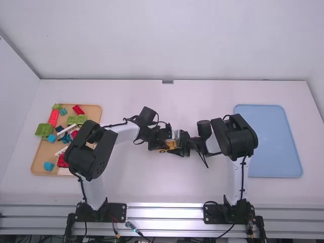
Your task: Assemble lego blocks to make yellow taxi
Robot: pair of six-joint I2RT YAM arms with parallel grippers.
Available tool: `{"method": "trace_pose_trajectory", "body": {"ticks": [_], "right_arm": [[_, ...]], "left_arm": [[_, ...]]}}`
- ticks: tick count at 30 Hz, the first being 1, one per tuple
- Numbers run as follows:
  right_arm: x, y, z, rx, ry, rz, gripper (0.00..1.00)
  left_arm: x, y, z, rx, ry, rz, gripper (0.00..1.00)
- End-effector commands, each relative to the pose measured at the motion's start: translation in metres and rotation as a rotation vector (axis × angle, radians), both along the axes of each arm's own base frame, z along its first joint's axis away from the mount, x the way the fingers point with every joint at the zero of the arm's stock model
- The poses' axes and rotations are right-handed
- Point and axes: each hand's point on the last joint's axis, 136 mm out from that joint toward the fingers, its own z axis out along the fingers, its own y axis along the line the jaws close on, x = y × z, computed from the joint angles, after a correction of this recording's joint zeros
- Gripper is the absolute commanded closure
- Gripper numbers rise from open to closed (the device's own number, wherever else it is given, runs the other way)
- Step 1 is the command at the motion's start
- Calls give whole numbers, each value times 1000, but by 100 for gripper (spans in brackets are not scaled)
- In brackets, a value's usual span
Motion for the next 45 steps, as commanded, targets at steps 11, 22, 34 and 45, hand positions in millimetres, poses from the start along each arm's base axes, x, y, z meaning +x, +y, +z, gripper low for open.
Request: {"method": "trace_pose_trajectory", "body": {"ticks": [11, 22, 34, 45], "right_arm": [[3, -2, -3, -1, 2, -7, 49], [4, -2, -3, -5, 4, -10, 47], [5, -1, -1, 4, 0, -7, 41], [77, -60, 60, -23, 52, -416, 49]], "left_arm": [[-6, 18, -4, 65, 5, 37, 20], [8, 37, 31, -12, -35, 75, 1], [4, 97, 88, -371, -80, 51, 1], [22, 106, 76, -420, -144, 168, 1]]}}
